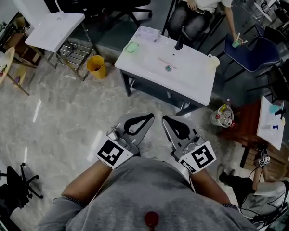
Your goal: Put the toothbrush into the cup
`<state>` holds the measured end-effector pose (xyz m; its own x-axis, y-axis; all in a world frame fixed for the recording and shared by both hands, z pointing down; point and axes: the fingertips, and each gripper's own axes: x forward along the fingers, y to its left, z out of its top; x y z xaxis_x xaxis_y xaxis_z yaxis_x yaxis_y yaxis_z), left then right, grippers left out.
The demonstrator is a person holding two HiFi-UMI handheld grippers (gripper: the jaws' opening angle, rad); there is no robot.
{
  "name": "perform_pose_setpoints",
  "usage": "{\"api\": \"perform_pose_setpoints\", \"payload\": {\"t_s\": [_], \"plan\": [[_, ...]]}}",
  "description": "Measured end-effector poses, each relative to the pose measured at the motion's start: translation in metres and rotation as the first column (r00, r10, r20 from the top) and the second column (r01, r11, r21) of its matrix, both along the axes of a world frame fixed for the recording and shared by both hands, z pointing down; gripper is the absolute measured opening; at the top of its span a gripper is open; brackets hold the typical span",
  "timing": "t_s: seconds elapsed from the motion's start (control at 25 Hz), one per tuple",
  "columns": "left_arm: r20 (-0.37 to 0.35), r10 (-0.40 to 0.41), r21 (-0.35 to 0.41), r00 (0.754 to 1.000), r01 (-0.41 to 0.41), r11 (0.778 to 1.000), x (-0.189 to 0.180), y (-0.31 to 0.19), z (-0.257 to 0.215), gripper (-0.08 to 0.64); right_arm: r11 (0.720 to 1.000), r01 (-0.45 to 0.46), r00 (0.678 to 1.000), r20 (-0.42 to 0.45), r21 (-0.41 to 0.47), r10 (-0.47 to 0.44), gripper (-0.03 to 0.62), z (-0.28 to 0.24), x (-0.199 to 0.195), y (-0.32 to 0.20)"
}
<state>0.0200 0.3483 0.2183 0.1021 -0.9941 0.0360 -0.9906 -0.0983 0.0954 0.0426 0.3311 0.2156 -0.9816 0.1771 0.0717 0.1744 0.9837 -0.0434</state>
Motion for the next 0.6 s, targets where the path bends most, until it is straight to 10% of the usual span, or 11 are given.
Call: {"api": "perform_pose_setpoints", "payload": {"t_s": [0.6], "plan": [[-0.006,0.135,-0.005,0.991,-0.135,0.991,-0.122,-0.033,0.005,0.005,0.988,-0.153,0.988,-0.028,-0.015,0.152,0.008,0.014,-0.115,-0.033]]}}
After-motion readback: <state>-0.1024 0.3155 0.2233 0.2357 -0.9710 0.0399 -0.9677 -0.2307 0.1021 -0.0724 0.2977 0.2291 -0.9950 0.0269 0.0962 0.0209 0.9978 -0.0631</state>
